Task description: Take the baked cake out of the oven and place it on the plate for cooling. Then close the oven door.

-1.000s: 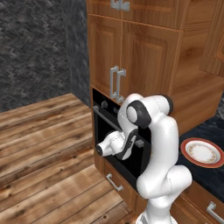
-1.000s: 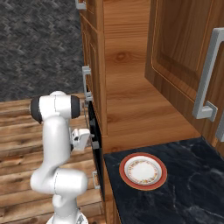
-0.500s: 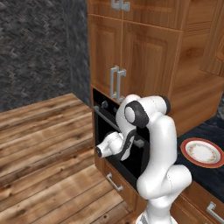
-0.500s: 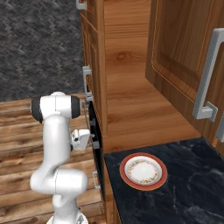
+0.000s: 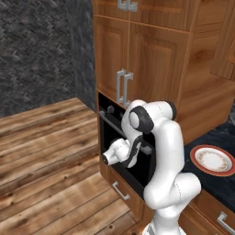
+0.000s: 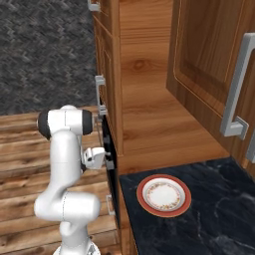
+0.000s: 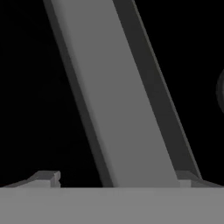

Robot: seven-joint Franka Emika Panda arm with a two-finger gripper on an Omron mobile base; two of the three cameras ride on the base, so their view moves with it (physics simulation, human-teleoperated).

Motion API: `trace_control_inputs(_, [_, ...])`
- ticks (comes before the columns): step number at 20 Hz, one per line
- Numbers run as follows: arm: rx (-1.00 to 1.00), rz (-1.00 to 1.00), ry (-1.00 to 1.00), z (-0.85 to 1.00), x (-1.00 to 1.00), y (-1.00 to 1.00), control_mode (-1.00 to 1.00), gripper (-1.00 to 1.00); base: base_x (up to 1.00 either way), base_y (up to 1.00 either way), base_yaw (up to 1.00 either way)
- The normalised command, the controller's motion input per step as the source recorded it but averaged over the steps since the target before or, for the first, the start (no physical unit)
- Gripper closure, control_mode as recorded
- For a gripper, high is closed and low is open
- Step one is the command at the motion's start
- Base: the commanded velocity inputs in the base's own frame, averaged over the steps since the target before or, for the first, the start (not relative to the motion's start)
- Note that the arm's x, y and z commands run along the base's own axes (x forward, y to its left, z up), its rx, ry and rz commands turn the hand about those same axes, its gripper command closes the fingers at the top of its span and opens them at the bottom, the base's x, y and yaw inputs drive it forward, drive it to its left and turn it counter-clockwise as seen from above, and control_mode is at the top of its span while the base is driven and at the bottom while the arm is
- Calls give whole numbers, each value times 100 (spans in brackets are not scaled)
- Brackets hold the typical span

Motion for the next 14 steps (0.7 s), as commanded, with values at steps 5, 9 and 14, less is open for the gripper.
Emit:
trace_control_inputs(5, [0,2,-1,-9,43,-66,-100,100,0,0,0])
trace_control_inputs(9, [0,3,-5,-11,26,-56,-100,100,0,0,0])
trace_control_inputs(14, [0,-1,-15,-12,-9,33,-100,100,0,0,0])
